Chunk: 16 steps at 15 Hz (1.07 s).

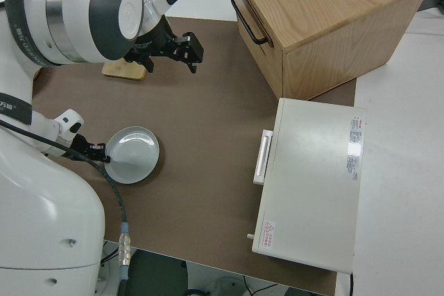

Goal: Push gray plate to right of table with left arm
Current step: 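Push the gray plate with the left gripper toward the toaster oven, then nudge the gray plate slightly farther with the left gripper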

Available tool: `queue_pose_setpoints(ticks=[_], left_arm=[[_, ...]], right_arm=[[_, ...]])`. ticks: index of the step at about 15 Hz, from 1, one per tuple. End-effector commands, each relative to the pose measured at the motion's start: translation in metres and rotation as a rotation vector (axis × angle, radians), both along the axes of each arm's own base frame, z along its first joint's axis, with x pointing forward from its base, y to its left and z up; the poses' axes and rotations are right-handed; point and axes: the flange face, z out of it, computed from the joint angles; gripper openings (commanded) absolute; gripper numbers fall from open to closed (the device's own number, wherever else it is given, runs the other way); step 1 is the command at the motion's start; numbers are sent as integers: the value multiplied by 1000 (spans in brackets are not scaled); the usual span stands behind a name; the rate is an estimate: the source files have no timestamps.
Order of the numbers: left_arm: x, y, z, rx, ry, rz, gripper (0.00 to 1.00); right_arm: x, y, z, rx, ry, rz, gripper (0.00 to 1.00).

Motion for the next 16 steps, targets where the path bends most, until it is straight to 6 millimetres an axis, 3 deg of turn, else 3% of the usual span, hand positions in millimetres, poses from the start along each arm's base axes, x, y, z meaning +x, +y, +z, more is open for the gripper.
queue_pose_setpoints(ticks=[1,7,8,10,11,16], left_arm=[[1,-15,-11,-5,7,16,0],[-3,-26,-6,-10,6,34,6],[-3,-27,-4,-10,3,33,147],[-2,-26,-2,-4,-1,27,814],[-2,-26,-2,4,-6,15,989],[3,-19,18,32,3,-16,993]], right_arm=[[-3,0,3,21,7,-1,983],[-3,0,3,21,5,-1,983],[-3,0,3,21,5,-1,983],[-3,0,3,21,7,-1,983],[-3,0,3,21,5,-1,983],[-3,0,3,21,5,-1,983]])
